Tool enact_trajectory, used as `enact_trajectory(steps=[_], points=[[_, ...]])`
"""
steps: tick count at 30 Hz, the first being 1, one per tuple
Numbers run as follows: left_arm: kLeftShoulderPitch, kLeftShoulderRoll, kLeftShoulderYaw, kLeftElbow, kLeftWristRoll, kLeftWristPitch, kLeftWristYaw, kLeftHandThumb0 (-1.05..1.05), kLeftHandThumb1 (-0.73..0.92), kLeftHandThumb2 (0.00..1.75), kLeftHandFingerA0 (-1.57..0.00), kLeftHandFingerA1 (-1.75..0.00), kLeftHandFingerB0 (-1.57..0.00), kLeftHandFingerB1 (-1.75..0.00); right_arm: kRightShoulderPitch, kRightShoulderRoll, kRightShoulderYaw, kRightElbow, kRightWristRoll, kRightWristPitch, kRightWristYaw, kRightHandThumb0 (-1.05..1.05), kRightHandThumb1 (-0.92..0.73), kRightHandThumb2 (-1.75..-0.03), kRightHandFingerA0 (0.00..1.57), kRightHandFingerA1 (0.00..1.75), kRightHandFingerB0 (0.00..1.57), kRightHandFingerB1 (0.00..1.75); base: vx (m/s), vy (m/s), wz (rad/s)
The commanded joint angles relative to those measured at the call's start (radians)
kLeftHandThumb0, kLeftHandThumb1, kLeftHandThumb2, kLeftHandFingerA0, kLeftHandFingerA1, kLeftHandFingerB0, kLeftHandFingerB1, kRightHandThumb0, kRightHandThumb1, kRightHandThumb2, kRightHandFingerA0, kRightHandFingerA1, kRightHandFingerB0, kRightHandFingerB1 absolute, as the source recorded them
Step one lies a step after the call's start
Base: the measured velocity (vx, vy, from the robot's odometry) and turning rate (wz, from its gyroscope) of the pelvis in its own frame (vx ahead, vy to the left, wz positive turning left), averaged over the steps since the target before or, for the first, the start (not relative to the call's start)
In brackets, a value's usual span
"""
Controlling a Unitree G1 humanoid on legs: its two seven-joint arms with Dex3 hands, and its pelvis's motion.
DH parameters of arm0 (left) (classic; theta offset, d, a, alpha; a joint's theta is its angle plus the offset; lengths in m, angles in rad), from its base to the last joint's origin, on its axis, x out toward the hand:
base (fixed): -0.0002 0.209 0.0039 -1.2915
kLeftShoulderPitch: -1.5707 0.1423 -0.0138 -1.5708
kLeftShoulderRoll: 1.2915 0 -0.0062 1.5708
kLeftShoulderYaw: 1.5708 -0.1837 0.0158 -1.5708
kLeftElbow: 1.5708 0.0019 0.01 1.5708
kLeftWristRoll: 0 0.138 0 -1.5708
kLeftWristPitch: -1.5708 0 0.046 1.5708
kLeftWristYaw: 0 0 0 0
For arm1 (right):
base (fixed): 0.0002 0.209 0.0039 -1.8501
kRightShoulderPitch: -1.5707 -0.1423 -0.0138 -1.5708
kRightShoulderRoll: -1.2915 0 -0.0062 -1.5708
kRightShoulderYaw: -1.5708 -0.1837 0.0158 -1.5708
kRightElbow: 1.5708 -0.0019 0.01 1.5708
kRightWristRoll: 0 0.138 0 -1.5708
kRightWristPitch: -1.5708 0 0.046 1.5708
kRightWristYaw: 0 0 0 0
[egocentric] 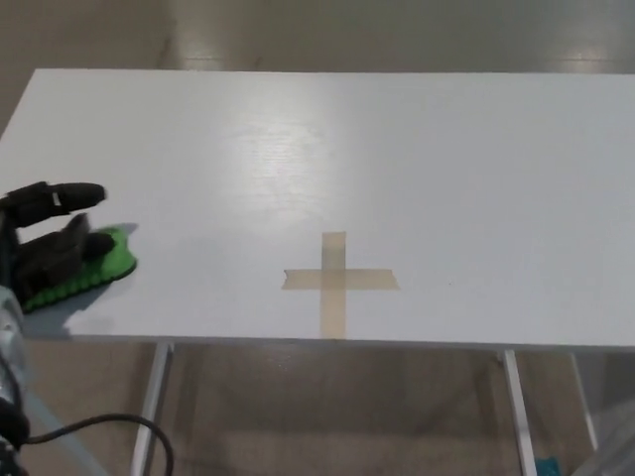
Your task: Use the left hand to press on the green eraser and wipe the desk from center to the left and then back to center.
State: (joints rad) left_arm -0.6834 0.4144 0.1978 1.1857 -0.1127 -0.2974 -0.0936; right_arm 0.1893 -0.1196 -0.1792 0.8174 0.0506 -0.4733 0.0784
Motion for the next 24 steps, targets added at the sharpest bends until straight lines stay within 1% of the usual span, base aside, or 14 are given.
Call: enact_trajectory(steps=[1,5,7,10,12,16,18,20,24], points=[[0.045,-0.093,-0.093,-0.019,0.091,0.033,0.015,-0.2,0.74,0.64,-0.99,-0.51,-1.01,-0.52,0.015,0.0,0.0,0.0,0.005,-0.011,0.007,-0.42,-0.72,-0.63,0.68,0.44,0.58,0.39,0.0,0.0,0.0],[0.046,-0.159,-0.147,-0.087,0.088,0.048,-0.028,-0.22,0.75,0.63,-0.99,-0.5,-1.02,-0.52,0.007,-0.001,0.001,-0.003,0.009,-0.009,0.016,-0.42,-0.72,-0.63,0.68,0.44,0.58,0.39,0.0,0.0,0.0],[0.016,-0.228,-0.169,-0.13,0.05,0.144,-0.077,-0.22,0.74,0.64,-0.98,-0.51,-1.01,-0.54,0.007,0.003,-0.001,-0.017,0.017,0.0,0.022,-0.42,-0.72,-0.63,0.69,0.44,0.58,0.39,0.0,0.0,0.0],[0.012,-0.255,-0.195,-0.175,0.052,0.183,-0.089,-0.23,0.74,0.64,-0.98,-0.51,-1.01,-0.54,0.008,0.006,-0.003,-0.026,0.023,0.007,0.026,-0.42,-0.72,-0.63,0.69,0.44,0.58,0.39,0.0,0.0,0.0],[0.005,-0.276,-0.216,-0.206,0.053,0.208,-0.108,-0.24,0.75,0.65,-0.96,-0.51,-0.98,-0.53,0.006,0.005,-0.002,-0.03,0.022,0.01,0.028,-0.41,-0.72,-0.63,0.69,0.44,0.58,0.39,0.0,0.0,0.0],[-0.019,-0.359,-0.27,-0.293,0.041,0.267,-0.155,-0.24,0.74,0.65,-0.95,-0.51,-0.99,-0.52,-0.002,0.004,-0.005,-0.02,0.03,0.004,0.04,-0.4,-0.72,-0.63,0.7,0.45,0.57,0.39,0.0,0.0,0.0],[-0.02,-0.375,-0.282,-0.317,0.041,0.282,-0.155,-0.25,0.74,0.65,-0.95,-0.51,-0.99,-0.53,-0.003,0.005,-0.006,-0.021,0.033,0.007,0.044,-0.4,-0.72,-0.63,0.7,0.46,0.57,0.39,0.0,0.0,0.0],[-0.028,-0.422,-0.312,-0.346,0.051,0.296,-0.147,-0.26,0.75,0.65,-0.96,-0.52,-1.0,-0.53,0.0,0.006,-0.006,-0.03,0.032,0.013,0.043,-0.4,-0.72,-0.63,0.7,0.47,0.57,0.39,0.0,0.0,0.0],[-0.03,-0.46,-0.331,-0.366,0.054,0.31,-0.131,-0.26,0.75,0.65,-0.97,-0.53,-1.01,-0.53,0.003,0.007,-0.006,-0.039,0.034,0.019,0.046,-0.4,-0.72,-0.63,0.7,0.47,0.58,0.39,0.0,0.0,0.0]])
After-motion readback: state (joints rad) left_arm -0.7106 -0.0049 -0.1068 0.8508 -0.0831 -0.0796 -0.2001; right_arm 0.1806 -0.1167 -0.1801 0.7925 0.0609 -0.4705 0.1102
